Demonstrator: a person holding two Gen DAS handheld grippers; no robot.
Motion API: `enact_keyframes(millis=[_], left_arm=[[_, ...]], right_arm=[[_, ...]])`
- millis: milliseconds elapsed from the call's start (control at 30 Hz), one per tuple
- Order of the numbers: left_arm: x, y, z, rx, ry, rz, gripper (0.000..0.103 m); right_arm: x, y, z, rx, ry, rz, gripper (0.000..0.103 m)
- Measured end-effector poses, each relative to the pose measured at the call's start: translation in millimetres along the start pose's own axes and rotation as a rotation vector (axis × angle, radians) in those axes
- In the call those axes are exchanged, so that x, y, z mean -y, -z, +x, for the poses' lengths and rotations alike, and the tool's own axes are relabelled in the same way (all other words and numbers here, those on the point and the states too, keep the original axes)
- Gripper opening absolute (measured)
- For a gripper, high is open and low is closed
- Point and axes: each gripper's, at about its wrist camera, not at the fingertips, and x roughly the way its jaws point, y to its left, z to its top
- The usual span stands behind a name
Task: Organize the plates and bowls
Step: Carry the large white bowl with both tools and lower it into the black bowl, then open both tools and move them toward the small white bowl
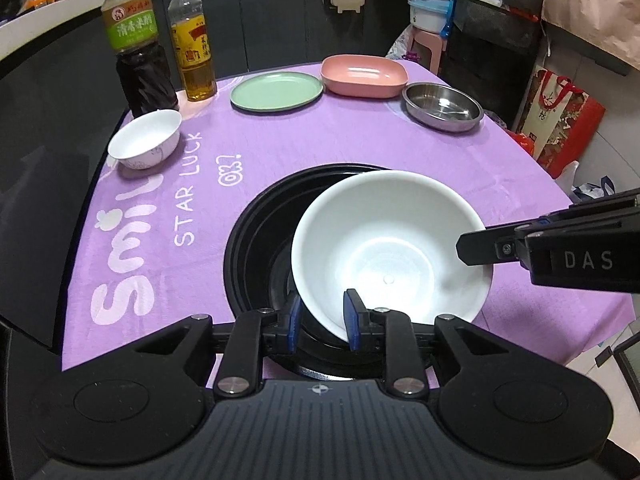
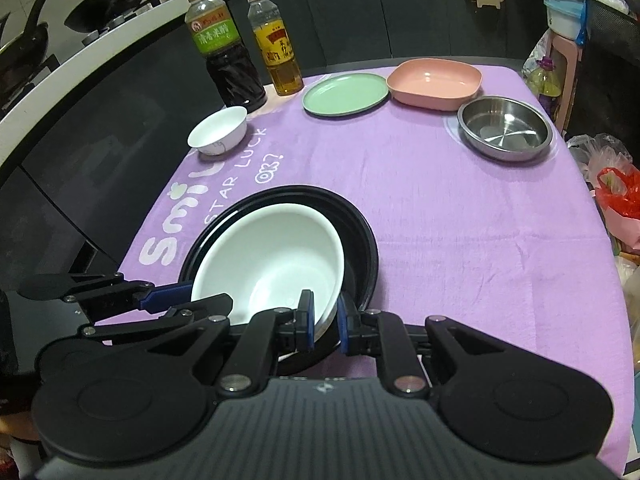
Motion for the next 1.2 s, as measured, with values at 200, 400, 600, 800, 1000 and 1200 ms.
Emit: enact_keyframes(millis=[200, 400, 600, 800, 1000, 1200], left_arm=[[-3.7, -1.7, 5.8, -0.011, 0.009, -0.008, 0.021], [-11.5, -2.1, 8.8, -0.018, 0.000, -0.025, 0.021], [-14.1, -1.7, 14.0, -0.031, -0.015, -0.018, 0.021], [-17.1, -1.2, 15.4, -0.044, -0.004, -0.001, 0.023], [-20.9, -1.9, 9.0, -0.042, 0.004, 0.022, 0.024], [-25.0, -9.5, -10.7, -0.016, -0.003, 0.040, 0.024]], right_arm=[[2.8, -1.7, 8.2, -0.017, 0.006, 0.008, 0.016], [-2.6, -4.1, 14.5, -0.019, 0.006, -0.017, 0.016], [-4.3, -4.6, 27.1, -0.037, 0.021, -0.036, 0.016], [-3.7, -4.0, 33.5, -0.044, 0.030, -0.043, 0.016], [-3.7, -5.0, 27.8, -0.028, 0.037, -0.049, 0.020], [-2.2, -7.0, 22.6, -0.013, 0.040, -0.055, 0.021]])
